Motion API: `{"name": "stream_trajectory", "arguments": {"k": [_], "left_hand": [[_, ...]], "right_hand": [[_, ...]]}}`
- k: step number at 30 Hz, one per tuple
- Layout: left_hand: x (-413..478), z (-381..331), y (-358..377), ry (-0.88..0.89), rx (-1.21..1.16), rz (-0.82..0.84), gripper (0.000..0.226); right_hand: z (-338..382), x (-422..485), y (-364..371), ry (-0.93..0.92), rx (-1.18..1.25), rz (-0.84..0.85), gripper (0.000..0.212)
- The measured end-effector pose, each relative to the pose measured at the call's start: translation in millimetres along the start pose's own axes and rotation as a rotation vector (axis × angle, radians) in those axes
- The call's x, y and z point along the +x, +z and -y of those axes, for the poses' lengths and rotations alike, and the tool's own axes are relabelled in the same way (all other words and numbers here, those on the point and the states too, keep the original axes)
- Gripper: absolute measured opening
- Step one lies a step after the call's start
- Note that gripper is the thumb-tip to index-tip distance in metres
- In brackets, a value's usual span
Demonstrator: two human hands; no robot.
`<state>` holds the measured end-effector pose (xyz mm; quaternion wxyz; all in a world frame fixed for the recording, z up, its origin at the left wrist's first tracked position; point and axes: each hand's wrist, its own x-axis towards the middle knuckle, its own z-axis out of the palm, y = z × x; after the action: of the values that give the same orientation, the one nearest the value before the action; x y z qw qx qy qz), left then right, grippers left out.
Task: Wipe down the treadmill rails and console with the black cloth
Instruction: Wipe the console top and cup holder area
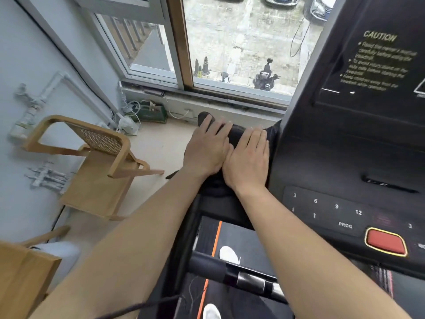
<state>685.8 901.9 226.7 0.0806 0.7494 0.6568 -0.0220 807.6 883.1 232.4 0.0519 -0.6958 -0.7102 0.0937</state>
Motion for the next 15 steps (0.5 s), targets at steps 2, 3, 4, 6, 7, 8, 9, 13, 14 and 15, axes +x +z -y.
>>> {"name": "stream_trajectory", "arguments": {"k": [2, 3, 4, 6, 7, 8, 9, 13, 14, 15], "left_hand": [[-31, -8, 3, -0.015, -0.018, -0.060, 0.060], [-52, -13, 5, -0.035, -0.054, -0.081, 0.061], [-74, -19, 6, -0.051, -0.093, -0.087, 0.062], [-102, -23, 8, -0.059, -0.101, -0.080, 0.063], [-104, -22, 10, -0.064, -0.096, -0.073, 0.063], [-100, -20, 10, -0.076, -0.099, -0.062, 0.062], [-91, -17, 9, -0.076, -0.099, -0.069, 0.062], [-50, -20, -17, -0.100, -0.223, -0.093, 0.056], [-44, -22, -24, -0.096, -0.222, -0.099, 0.054], [-43, -25, -26, -0.081, -0.196, -0.109, 0.052]], "right_hand": [[-2, -31, 1, -0.005, 0.021, 0.005, 0.071], [-4, -50, 0, -0.020, 0.032, 0.013, 0.072], [-5, -67, 0, -0.036, 0.040, 0.023, 0.072], [-6, -89, 2, -0.064, 0.035, 0.044, 0.073], [-5, -91, 1, -0.068, 0.039, 0.043, 0.073], [-4, -86, 1, -0.064, 0.043, 0.037, 0.074], [-4, -76, 1, -0.062, 0.043, 0.034, 0.074], [0, -22, -2, -0.052, 0.006, 0.038, 0.074], [0, -15, -3, -0.049, 0.000, 0.026, 0.074], [-1, -14, -3, -0.043, -0.001, 0.017, 0.073]]}}
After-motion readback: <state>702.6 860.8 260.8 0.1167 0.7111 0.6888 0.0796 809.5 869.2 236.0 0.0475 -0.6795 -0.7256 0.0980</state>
